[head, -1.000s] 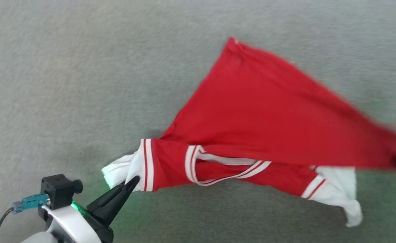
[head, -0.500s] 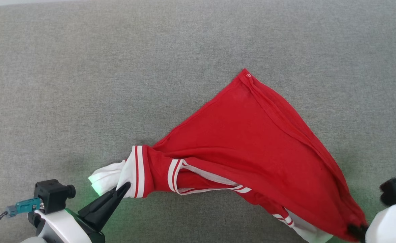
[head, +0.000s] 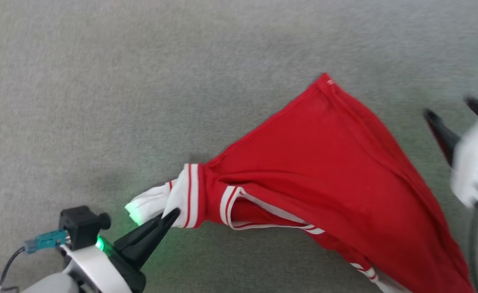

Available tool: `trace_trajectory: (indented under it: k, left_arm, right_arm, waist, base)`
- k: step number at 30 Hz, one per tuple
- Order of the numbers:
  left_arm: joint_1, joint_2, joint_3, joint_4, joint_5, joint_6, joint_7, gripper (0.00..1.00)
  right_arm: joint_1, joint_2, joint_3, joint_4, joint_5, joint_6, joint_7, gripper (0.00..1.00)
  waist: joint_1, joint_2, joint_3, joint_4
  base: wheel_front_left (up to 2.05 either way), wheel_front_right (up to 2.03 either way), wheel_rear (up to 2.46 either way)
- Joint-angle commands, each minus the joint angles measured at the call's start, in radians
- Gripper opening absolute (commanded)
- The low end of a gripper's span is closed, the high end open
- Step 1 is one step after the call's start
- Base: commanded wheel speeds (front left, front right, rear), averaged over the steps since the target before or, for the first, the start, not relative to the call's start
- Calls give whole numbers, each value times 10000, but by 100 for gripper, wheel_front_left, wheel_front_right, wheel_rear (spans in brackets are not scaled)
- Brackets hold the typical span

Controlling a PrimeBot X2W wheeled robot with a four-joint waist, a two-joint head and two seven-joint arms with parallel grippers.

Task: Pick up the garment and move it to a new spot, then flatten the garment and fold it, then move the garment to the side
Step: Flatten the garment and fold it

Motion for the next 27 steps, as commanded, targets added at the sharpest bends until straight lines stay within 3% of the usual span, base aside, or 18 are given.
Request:
trace_trajectory:
  k: [1,6,12,13,14,15,16,20,27]
  left_arm:
    - [-196,-59,-4,-53,98,22,-21,0]
    - [-684,-323,-236,-165,214,22,-23,0]
    - [-1139,-592,-544,-210,198,22,-21,0]
    - [-1162,-600,-566,-201,176,22,-21,0]
    - [-1181,-612,-592,-192,154,22,-23,0]
    - [-1205,-606,-624,-182,124,22,-21,0]
    - [-1238,-565,-656,-159,117,22,-21,0]
    - [-1450,-437,-687,-170,-108,22,-21,0]
    - [-2632,275,-698,-338,-761,22,-21,0]
  right_arm:
    - [-490,102,291,500,-180,-8,-161,100]
    - [-2460,287,1696,3001,-823,-8,-334,100]
    - [-3478,103,2830,5182,-912,-8,203,100]
    - [-3544,96,2883,5381,-864,-8,289,94]
    - [-3553,96,2950,5588,-815,-8,355,46]
    - [-3520,105,3005,5716,-784,-8,400,10]
    - [-3539,124,2995,5832,-781,-6,345,0]
    - [-3812,317,2528,6160,-973,-11,-389,0]
    - [-5048,1255,1008,6906,-1642,-9,-2579,0]
  waist:
    - [0,-1,319,315]
    - [0,-1,812,795]
    - [0,-1,1102,1207]
    - [0,-1,1112,1237]
    - [0,-1,1120,1260]
    - [0,-1,1128,1268]
    - [0,-1,1127,1262]
    - [0,-1,1072,1130]
    - [0,-1,954,700]
  base:
    - [0,0,0]
    - [0,0,0]
    - [0,0,0]
    - [0,0,0]
    - [0,0,0]
    - [0,0,0]
    - [0,0,0]
    - [0,0,0]
    - [0,0,0]
